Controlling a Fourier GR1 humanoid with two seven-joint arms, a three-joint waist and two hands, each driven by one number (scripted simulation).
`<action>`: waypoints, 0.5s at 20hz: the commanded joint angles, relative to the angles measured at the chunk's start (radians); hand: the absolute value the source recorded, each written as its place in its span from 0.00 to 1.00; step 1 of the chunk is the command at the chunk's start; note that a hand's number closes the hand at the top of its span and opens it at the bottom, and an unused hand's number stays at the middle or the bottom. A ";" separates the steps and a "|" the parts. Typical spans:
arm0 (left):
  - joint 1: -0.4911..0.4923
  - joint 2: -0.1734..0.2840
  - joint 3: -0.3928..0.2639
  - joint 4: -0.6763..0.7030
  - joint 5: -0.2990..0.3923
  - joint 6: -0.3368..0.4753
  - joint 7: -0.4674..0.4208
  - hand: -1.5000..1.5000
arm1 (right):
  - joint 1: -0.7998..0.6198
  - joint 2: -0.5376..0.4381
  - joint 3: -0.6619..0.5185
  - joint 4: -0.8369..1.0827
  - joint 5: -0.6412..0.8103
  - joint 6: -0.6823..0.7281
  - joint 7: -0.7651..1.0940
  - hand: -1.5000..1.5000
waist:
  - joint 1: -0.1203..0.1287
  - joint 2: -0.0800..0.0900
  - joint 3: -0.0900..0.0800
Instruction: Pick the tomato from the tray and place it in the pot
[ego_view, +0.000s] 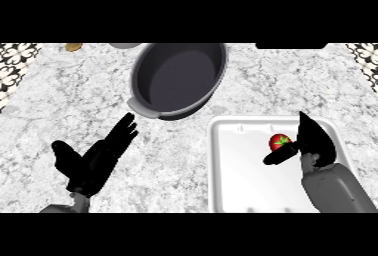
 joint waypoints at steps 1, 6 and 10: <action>0.021 -0.002 0.016 -0.016 0.007 -0.012 0.015 0.50 | 0.001 0.013 -0.047 0.027 0.001 0.040 0.106 0.00 | 0.001 0.000 0.000; -0.003 -0.020 0.015 -0.068 -0.011 0.003 0.059 0.50 | 0.005 0.063 -0.060 0.106 0.062 0.010 0.053 0.00 | 0.004 0.001 0.001; -0.065 -0.064 0.024 0.032 -0.043 0.003 0.030 0.50 | -0.020 0.074 -0.100 0.173 0.065 0.043 -0.004 0.00 | 0.000 0.003 0.000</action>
